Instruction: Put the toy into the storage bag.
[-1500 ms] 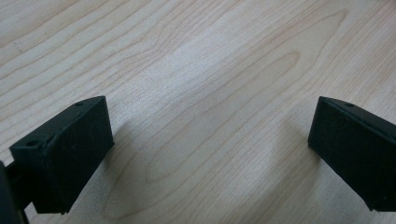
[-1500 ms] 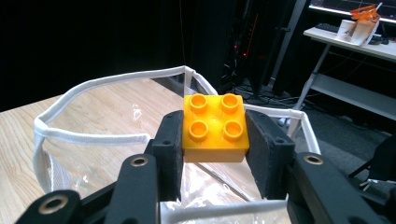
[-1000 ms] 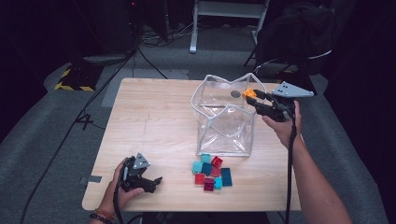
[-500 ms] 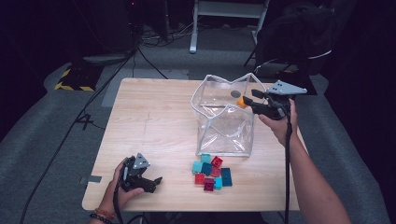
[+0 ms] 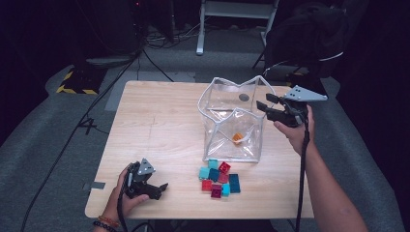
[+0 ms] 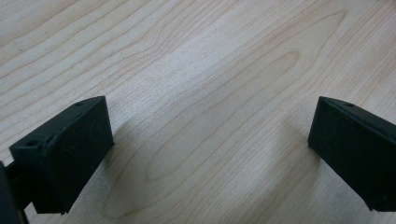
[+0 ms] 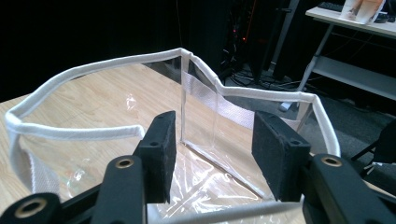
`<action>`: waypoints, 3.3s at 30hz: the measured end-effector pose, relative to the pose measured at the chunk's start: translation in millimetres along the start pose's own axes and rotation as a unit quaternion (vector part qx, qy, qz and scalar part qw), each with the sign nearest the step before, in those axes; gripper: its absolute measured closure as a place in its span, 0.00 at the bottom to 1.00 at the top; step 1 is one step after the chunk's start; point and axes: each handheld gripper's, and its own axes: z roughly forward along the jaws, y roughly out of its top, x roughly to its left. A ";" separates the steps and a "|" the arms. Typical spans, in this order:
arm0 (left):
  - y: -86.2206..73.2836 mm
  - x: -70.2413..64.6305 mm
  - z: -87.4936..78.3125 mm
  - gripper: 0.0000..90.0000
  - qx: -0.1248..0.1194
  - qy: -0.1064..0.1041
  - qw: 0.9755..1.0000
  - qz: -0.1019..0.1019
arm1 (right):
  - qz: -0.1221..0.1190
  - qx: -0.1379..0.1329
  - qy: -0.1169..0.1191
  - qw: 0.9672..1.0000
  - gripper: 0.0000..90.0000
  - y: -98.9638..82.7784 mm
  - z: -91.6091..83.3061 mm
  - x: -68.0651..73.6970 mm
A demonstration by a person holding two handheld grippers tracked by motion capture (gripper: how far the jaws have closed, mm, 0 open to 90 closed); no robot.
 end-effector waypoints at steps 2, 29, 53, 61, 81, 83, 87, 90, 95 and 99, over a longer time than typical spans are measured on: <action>0.0 0.0 -0.1 0.00 0.000 0.001 1.000 0.001 | -0.001 -0.001 0.002 1.000 0.55 -1.3 -5.7 0.7; 0.0 -0.1 0.0 0.00 0.000 0.000 1.000 0.000 | -0.035 -0.013 0.037 0.999 0.51 -60.3 -71.0 27.2; 0.0 0.0 0.0 0.00 0.000 0.000 1.000 0.001 | -0.019 0.072 0.117 0.990 0.49 -145.1 -47.9 70.0; -0.1 -0.2 -0.1 0.00 0.001 0.000 1.000 -0.001 | -0.028 0.100 0.154 0.983 0.48 -165.2 -34.6 88.7; -0.1 -0.2 -0.1 0.00 0.001 0.000 1.000 -0.001 | -0.035 0.137 0.197 0.970 0.40 -186.9 -12.8 129.7; -0.1 -0.2 -0.1 0.00 0.001 0.000 1.000 -0.001 | -0.041 0.142 0.190 0.971 0.40 -187.8 -10.1 132.2; 0.0 -0.1 0.0 0.00 0.000 0.000 1.000 0.000 | -0.046 0.155 0.177 0.971 0.40 -190.2 -6.2 132.9; 0.0 -0.1 0.0 0.00 0.000 0.000 1.000 0.000 | -0.046 0.158 0.175 0.971 0.42 -190.0 -5.7 132.2; 0.0 -0.1 0.0 0.00 0.000 0.000 1.000 0.000 | -0.053 0.169 0.165 0.970 0.42 -190.2 -4.6 133.3; 0.0 -0.1 0.0 0.00 0.000 0.000 1.000 0.000 | -0.059 0.172 0.141 0.973 0.43 -189.5 -5.2 126.9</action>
